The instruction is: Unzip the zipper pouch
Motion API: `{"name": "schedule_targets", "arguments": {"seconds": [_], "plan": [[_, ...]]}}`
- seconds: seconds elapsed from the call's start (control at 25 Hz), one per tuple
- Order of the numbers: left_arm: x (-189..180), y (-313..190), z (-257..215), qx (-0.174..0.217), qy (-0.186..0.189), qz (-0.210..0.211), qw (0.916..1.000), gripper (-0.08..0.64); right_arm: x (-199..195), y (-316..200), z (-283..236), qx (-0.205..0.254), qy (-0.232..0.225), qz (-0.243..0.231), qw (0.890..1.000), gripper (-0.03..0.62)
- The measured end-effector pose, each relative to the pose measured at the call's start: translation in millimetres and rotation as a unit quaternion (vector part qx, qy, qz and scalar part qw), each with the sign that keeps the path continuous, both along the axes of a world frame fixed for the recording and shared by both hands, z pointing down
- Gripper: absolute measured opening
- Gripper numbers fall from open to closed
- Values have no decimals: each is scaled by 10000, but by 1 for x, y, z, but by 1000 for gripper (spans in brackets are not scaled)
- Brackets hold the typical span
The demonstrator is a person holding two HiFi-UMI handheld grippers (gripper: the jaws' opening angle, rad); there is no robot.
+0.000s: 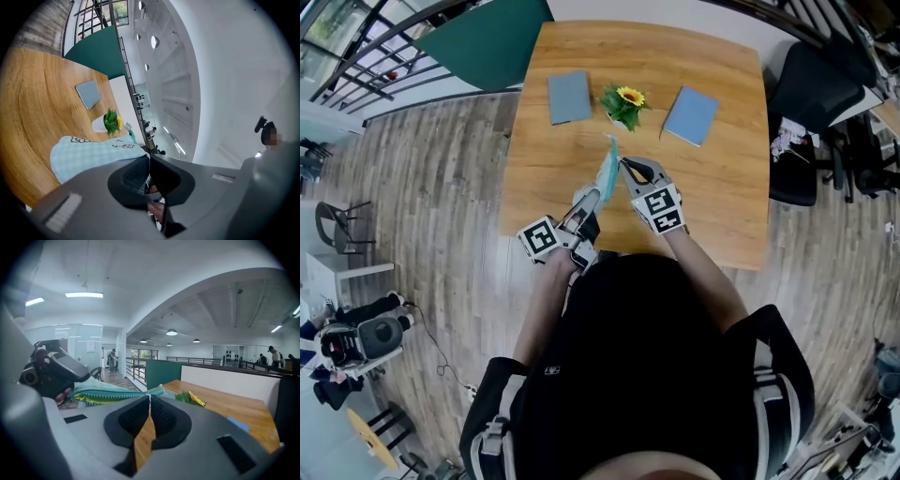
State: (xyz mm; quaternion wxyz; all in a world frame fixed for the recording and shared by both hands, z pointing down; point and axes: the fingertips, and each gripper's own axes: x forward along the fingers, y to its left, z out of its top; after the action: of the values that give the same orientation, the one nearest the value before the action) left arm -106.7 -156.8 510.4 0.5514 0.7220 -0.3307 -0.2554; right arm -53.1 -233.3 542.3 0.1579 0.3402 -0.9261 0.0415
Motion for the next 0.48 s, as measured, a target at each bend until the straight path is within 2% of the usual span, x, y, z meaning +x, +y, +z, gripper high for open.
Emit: {"name": "schedule_targets", "arguments": {"seconds": [0.48], "plan": [[22, -8, -4, -37, -97, -24, 9999, 3, 21, -14, -2, -24, -98, -2, 9999, 15]]}}
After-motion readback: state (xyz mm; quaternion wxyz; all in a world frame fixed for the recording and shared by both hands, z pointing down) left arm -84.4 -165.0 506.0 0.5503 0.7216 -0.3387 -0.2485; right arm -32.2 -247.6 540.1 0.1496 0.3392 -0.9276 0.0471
